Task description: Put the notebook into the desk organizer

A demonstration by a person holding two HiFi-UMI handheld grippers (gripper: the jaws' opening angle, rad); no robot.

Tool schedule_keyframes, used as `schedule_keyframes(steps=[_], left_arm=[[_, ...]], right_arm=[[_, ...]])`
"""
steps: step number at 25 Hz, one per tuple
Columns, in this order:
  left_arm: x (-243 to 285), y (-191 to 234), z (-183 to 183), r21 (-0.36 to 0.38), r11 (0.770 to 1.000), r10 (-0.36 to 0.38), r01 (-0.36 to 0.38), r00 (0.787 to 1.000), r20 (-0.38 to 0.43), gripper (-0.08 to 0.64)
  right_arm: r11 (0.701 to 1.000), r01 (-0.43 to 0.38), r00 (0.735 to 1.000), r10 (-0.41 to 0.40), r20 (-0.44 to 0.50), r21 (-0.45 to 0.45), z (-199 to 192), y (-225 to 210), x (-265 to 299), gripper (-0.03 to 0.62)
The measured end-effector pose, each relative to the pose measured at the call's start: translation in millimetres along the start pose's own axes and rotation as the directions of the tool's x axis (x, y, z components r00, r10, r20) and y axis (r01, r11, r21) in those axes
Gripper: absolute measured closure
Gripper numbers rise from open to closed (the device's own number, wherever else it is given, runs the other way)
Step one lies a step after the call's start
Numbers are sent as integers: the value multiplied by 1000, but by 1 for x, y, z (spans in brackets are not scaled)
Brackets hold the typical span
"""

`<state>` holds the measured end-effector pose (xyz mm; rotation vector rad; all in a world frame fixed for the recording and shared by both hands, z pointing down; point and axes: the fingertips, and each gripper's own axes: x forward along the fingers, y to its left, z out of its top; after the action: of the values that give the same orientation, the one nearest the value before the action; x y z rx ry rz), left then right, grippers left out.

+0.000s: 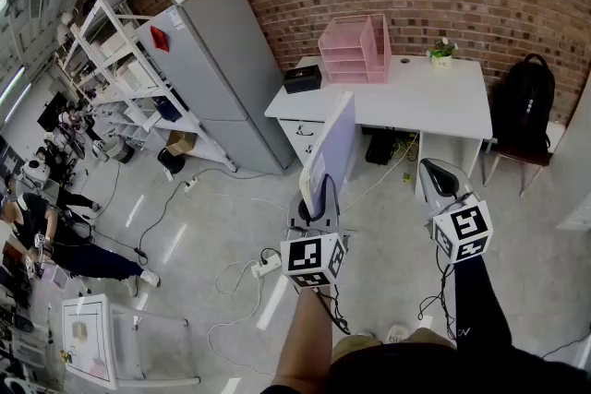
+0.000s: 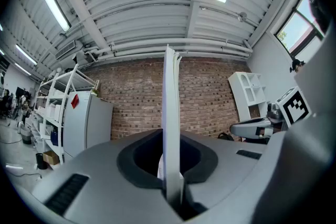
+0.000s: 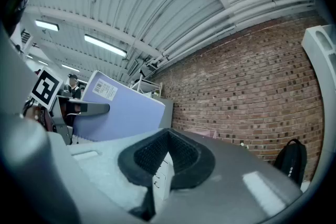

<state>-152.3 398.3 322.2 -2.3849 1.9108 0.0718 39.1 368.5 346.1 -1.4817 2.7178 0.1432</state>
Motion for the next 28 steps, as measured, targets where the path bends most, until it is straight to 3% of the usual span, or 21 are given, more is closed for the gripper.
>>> schedule_keyframes(steps=[4, 9, 21, 28], left_arm=[[-2, -3, -1, 13, 1000, 21, -21, 1000, 5, 525], [-2, -12, -4, 84, 995, 46, -45, 999, -7, 525], [9, -14, -3, 102, 995, 24, -22, 1000, -11, 525], [36, -1, -17, 70, 998, -1, 3, 1000, -26, 525]], right_arm=[[1000, -6, 1000, 6, -1, -7, -2, -3, -6, 592], [999, -22, 1000, 22, -11, -24, -5, -5, -12, 592], [1000, -2, 1000, 2, 4, 10, -10, -15, -8, 592], [1000, -21, 1000, 21, 0, -10, -15, -20, 21, 592]])
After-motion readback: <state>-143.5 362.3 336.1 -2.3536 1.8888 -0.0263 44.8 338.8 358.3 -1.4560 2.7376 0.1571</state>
